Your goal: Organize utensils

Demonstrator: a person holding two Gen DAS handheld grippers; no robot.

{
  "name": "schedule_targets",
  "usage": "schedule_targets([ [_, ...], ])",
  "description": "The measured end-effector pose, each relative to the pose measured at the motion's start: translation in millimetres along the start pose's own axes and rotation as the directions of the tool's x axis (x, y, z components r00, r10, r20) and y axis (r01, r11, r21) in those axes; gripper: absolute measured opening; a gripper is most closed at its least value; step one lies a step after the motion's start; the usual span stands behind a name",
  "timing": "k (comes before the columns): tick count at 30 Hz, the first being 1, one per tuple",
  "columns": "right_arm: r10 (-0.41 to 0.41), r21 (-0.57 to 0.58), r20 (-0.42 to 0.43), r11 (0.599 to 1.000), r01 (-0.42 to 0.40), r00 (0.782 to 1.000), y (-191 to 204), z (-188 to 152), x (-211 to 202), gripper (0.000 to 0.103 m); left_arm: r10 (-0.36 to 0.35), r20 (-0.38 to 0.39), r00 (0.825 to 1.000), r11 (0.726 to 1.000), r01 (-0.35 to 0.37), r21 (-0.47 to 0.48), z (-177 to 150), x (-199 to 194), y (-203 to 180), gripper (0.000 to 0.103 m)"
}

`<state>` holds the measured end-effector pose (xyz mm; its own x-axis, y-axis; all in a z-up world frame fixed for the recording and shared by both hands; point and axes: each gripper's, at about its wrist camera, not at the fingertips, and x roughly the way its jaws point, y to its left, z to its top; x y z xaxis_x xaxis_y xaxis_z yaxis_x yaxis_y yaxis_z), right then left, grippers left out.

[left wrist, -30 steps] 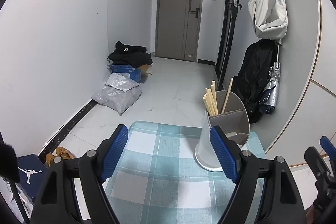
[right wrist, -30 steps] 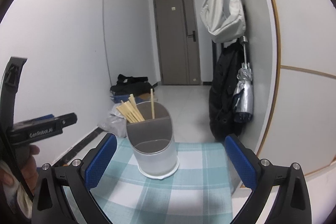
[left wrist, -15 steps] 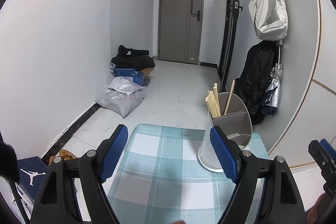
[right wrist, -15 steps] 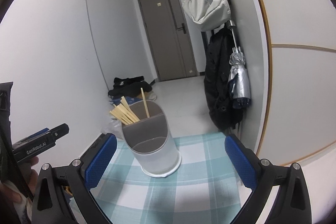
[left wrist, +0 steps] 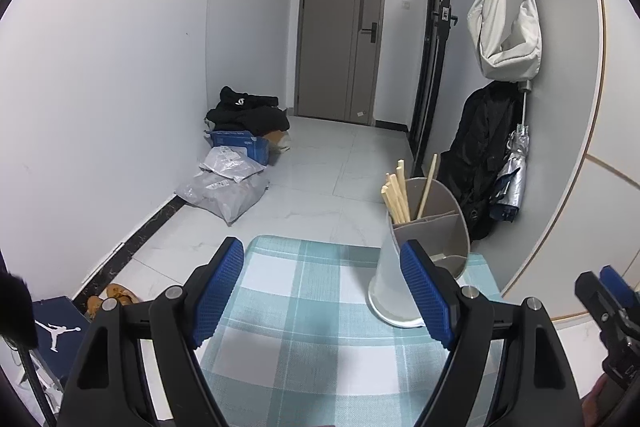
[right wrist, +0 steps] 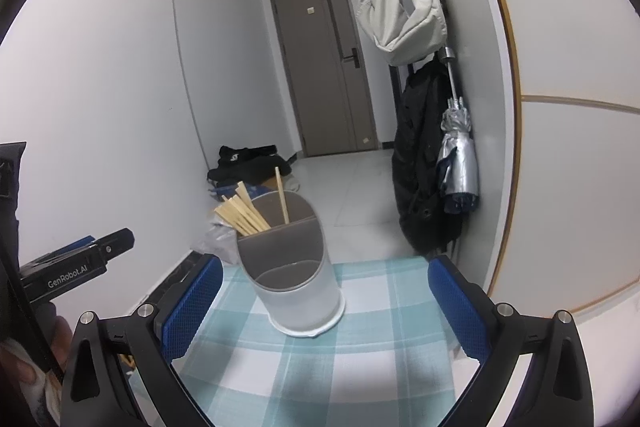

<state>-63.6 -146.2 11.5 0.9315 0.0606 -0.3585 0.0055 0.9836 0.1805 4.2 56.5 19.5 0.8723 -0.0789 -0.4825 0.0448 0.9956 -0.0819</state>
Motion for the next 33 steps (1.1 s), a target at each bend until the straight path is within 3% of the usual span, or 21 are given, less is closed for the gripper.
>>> schedule_targets([
  [33, -0.007, -0.020, -0.006, 1.000, 0.007, 1.000, 3.5, 0.3, 1.3, 0.103, 0.003, -0.014, 1.000, 1.000, -0.003, 0.004, -1.2, 1.7, 0.1, 0.078],
])
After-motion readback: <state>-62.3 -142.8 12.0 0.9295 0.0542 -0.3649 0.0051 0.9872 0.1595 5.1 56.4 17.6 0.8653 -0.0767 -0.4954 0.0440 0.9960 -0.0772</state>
